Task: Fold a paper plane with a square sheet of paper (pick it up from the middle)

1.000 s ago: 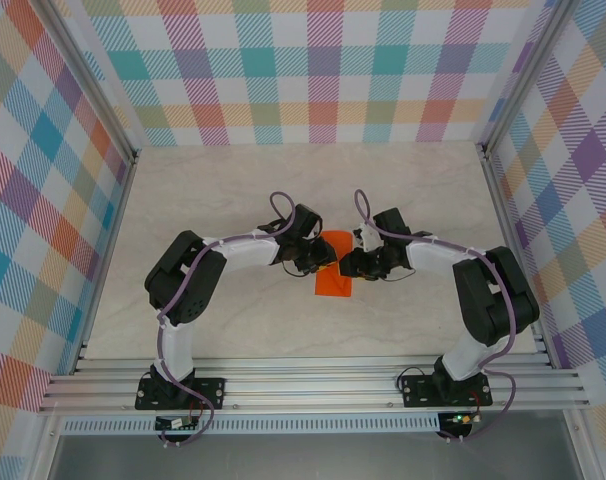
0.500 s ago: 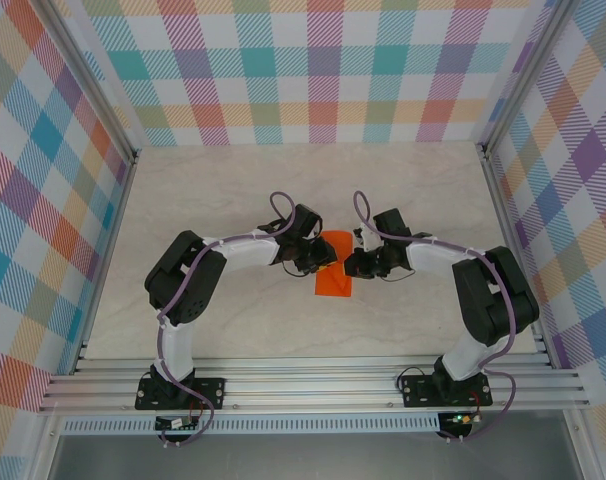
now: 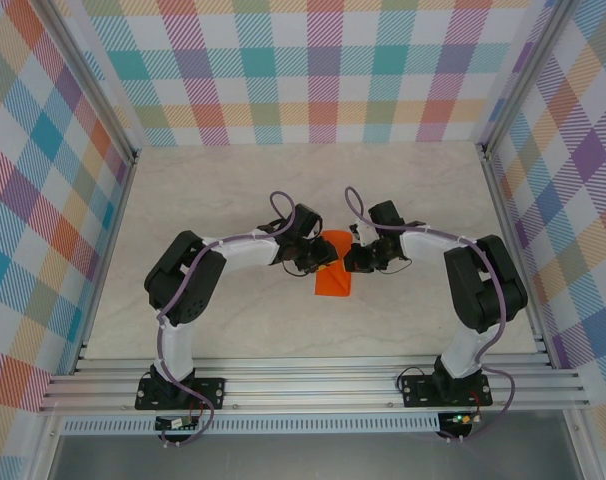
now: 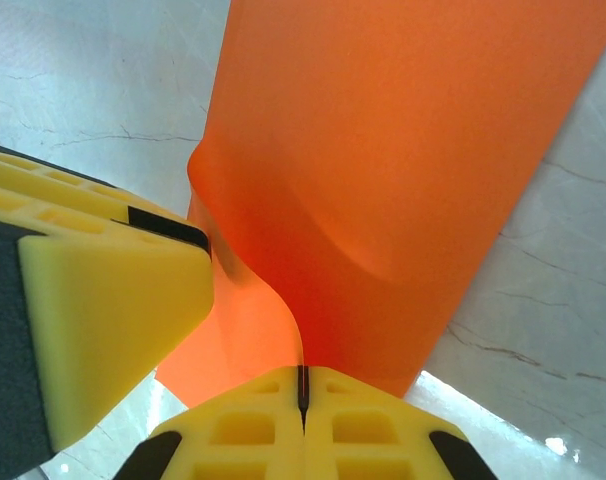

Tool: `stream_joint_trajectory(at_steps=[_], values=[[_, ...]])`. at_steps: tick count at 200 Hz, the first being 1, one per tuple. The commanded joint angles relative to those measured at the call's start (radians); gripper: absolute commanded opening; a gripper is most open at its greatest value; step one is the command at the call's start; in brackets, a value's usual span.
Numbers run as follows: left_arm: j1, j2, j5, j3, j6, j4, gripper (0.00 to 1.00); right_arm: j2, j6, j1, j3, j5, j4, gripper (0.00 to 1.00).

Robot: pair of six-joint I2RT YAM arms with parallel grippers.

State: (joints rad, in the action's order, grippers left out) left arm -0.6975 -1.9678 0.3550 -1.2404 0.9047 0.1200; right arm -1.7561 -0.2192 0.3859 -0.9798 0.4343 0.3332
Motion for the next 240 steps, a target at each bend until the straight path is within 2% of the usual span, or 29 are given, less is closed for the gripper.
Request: stream_joint_trajectory(at_steps=[1, 240], values=[[-0.017, 0.05, 0.005, 0.014, 0.0, -0.027, 0.29, -0.016, 0.039, -0.009, -0.032, -0.003, 0.03, 0.03], [-0.024, 0.024, 0.034, 0.033, 0.023, -0.119, 0.33, -0.089, 0.052, -0.015, -0.068, -0.031, 0.062, 0.05]])
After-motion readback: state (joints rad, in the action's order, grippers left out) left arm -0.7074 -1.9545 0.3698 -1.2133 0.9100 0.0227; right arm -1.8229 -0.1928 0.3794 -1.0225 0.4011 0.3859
